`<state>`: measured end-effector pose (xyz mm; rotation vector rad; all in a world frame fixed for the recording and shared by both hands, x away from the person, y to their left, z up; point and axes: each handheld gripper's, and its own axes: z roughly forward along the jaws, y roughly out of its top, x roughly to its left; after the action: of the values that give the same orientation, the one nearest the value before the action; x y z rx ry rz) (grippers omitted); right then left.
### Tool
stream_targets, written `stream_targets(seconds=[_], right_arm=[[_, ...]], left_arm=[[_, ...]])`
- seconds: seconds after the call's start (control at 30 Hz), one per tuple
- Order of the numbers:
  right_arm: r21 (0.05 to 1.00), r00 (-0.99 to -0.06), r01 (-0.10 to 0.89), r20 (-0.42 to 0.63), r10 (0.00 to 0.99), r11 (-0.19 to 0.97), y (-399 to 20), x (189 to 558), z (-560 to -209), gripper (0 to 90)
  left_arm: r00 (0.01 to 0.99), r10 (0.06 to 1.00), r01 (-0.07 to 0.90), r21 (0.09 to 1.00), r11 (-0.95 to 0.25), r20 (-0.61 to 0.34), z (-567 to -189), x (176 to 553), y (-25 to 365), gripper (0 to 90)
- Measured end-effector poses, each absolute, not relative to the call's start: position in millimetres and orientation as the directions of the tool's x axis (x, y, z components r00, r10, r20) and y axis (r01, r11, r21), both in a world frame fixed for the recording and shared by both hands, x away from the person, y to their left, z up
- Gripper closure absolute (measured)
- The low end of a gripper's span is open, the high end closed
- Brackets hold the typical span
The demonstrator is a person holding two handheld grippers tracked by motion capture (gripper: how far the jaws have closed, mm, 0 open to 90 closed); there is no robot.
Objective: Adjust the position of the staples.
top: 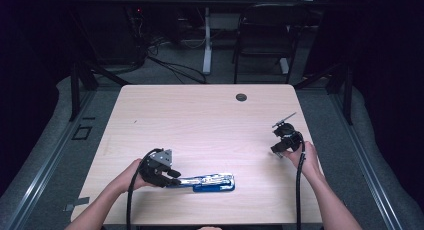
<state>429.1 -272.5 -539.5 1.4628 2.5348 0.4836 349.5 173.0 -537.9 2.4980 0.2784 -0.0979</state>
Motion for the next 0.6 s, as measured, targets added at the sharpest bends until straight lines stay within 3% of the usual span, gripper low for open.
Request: stream_targets(seconds=[0.6], right_arm=[[0.343, -0.503, 0.81, -0.012, 0.864, 0.476, -270.4, 430.4, -545.2, 77.5]], left_arm=[[0.975, 0.172, 0.223, 0.576, -0.786, -0.142, -538.4, 350.2, 172.8, 67.4]])
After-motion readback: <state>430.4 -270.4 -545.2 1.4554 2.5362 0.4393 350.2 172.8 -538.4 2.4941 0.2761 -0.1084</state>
